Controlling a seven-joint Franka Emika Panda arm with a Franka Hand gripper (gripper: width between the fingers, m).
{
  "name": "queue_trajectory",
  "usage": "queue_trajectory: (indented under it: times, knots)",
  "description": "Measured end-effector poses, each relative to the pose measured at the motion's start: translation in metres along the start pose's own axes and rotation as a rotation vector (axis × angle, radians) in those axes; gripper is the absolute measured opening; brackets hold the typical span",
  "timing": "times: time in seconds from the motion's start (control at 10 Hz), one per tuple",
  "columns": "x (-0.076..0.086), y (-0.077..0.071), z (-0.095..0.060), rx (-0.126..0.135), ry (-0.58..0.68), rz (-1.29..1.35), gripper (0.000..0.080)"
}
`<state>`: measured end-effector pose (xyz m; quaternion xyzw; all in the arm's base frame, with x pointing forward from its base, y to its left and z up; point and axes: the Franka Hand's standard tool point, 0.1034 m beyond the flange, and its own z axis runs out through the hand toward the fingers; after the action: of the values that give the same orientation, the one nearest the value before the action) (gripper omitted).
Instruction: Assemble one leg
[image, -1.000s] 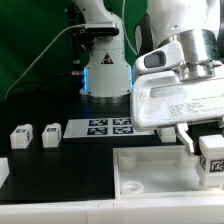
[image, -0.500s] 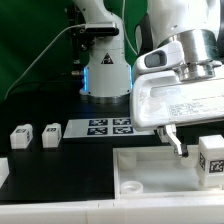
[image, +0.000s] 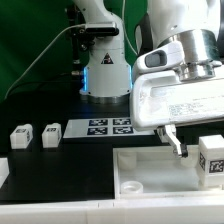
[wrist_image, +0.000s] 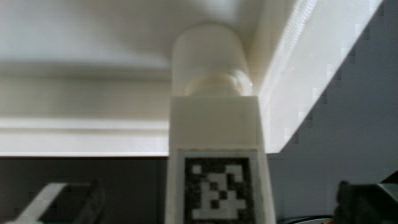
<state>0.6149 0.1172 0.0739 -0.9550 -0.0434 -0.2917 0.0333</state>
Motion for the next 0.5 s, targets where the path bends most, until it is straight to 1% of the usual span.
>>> queue_trajectory:
  times: [0.4,0.5]
  knots:
    - [0.0004,0.0002,-0.0004,0.0,0.0,-0.007,0.0649]
    - [0.0039,0.0012,-0.0079,0.001,-0.028,-0.007,0.0649]
